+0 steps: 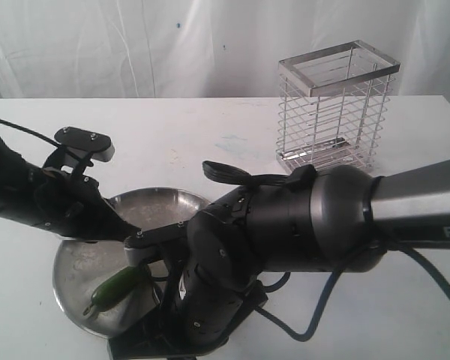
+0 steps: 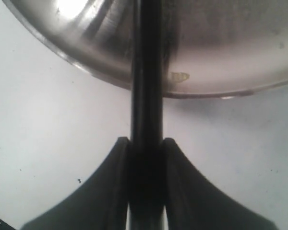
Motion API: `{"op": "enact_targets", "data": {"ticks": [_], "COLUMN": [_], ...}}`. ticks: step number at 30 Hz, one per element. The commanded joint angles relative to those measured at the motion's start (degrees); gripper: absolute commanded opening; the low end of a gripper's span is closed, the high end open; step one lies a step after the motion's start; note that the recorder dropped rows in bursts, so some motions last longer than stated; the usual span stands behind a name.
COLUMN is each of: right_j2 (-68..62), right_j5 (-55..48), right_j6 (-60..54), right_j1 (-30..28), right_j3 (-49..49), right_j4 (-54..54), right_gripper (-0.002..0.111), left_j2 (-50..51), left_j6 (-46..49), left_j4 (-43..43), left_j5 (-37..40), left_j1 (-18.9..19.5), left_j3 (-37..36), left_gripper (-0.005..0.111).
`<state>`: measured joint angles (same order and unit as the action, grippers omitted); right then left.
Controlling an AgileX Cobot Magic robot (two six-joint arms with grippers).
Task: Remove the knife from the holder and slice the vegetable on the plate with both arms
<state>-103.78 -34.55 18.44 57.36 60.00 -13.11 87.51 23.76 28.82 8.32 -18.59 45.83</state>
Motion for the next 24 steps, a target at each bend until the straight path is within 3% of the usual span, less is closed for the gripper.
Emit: {"op": "enact_targets", "data": {"ticks": [1,24], "right_j2": [0.2,0.2], "right_j5": [-0.1,0.2], "right_j6": [-0.3,-0.4], "right_j1": [0.3,0.3], "right_j3": [0.2,0.2], "right_j4": [-0.2,0.0], "right_gripper": [0.000,0.000], "left_j2": [-0.2,4.9], "left_j6": [0.7,0.6], "left_j4": [0.5,2.0], "left_j5": [2.6,1.1], "left_j1": [0.3,1.3], "left_j3": [2.6,4.2], "left_gripper": [0.000,0.000]}}
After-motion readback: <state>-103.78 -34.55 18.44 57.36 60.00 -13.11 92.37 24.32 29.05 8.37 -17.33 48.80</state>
